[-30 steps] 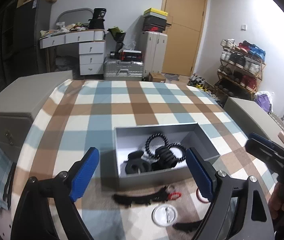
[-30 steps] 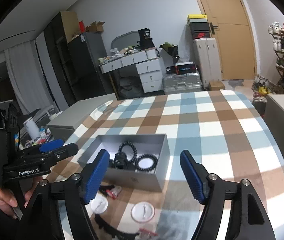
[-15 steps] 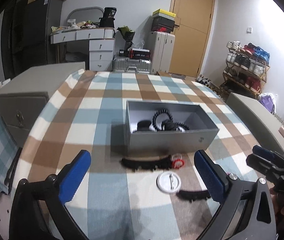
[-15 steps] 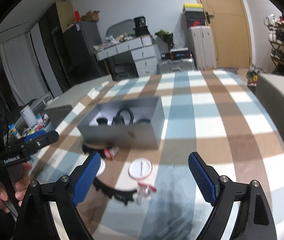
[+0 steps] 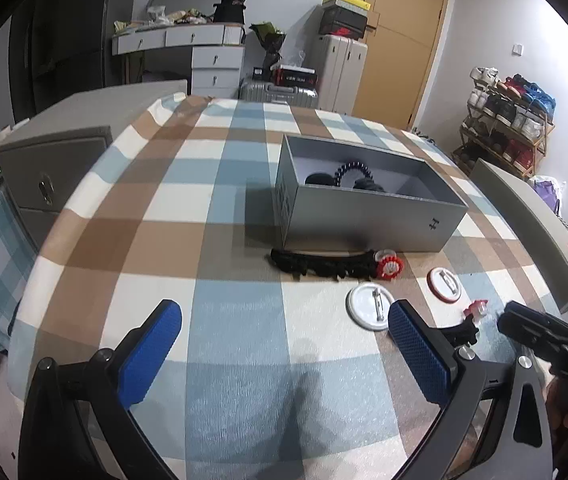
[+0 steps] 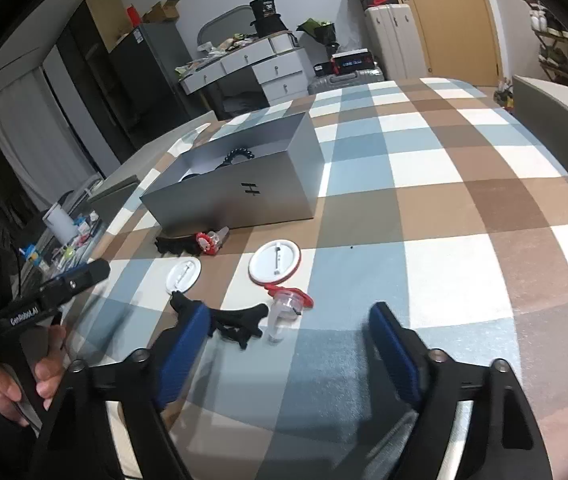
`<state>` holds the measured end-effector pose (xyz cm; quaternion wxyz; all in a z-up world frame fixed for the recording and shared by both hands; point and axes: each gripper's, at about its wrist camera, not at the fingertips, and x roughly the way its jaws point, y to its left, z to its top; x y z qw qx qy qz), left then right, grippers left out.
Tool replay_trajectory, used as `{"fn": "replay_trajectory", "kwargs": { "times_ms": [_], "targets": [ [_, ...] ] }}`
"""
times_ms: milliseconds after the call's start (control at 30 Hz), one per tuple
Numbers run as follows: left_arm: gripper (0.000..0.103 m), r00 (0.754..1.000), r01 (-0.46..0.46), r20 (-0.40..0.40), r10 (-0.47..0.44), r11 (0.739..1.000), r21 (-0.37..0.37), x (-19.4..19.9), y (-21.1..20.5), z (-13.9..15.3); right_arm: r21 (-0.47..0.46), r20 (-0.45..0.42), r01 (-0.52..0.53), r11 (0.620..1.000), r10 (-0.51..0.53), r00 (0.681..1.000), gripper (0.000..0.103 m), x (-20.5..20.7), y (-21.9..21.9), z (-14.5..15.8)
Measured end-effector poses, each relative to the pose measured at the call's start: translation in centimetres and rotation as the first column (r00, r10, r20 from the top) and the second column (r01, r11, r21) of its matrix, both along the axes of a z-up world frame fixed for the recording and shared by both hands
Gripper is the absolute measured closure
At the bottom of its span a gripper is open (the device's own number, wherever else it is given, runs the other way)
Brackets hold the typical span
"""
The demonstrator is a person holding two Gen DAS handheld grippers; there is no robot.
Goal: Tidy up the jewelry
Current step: 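Grasp the small clear red-capped item with the right tool, then grasp the black comb-shaped hair clip with the left tool and lift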
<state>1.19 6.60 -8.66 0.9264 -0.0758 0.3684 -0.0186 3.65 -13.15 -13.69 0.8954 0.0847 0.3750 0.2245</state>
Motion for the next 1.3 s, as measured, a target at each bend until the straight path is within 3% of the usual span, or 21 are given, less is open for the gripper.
{"fn": "replay_trajectory", "kwargs": {
  "times_ms": [233, 300, 433, 600, 667, 767, 1067, 1233, 1300],
  "targets": [
    [0.002, 1.000, -0.007, -0.020, 0.008, 1.000, 0.016, -0.3, 0.1, -0.4, 0.007, -0.020, 0.002, 1.000, -0.001, 1.000, 0.039, 0.8, 0.8, -0.1],
    [0.002, 1.000, -0.004, -0.024, 0.005, 1.000, 0.014, -0.4, 0.2, -0.5, -0.004, -0.027, -0.010, 1.000, 0.010, 1.000, 0.051, 1.0, 1.2, -0.2],
    [0.002, 0.999, 0.013, -0.038, -0.013, 1.000, 0.002, -0.3, 0.2, -0.6, -0.036, -0.038, -0.012, 0.999, 0.011, 0.999, 0.056, 1.1, 1.9, -0.4],
    [0.002, 0.999, 0.026, -0.039, -0.026, 1.000, 0.010, -0.4, -0.2, -0.4, -0.040, -0.048, -0.011, 0.999, 0.009, 0.999, 0.082, 1.0, 1.9, -0.7],
    [0.002, 0.999, 0.030, -0.034, -0.029, 0.999, 0.017, -0.4, -0.3, -0.3, -0.013, -0.055, -0.027, 1.000, 0.026, 0.998, 0.086, 0.9, 1.8, -0.7],
    [0.002, 0.999, 0.034, -0.036, -0.034, 0.999, 0.016, -0.3, -0.5, -0.3, -0.039, -0.032, -0.030, 0.999, 0.029, 0.999, 0.086, 0.5, 1.9, -0.6],
    [0.002, 0.996, 0.075, -0.046, -0.076, 0.997, -0.022, -0.5, -1.6, -0.3, 0.022, 0.019, 0.022, 1.000, -0.023, 1.000, 0.086, -0.1, 0.0, 0.6],
    [0.002, 0.990, 0.139, 0.006, -0.139, 0.986, -0.091, -1.2, -2.6, 0.6, 0.051, 0.035, 0.040, 0.998, -0.042, 0.999, 0.086, -0.4, -1.2, 0.9],
    [0.002, 0.987, 0.163, 0.012, -0.163, 0.983, -0.084, -1.2, -3.5, 0.8, 0.057, 0.041, 0.037, 0.998, -0.039, 0.998, 0.086, -0.5, -1.5, 0.9]
  ]
}}
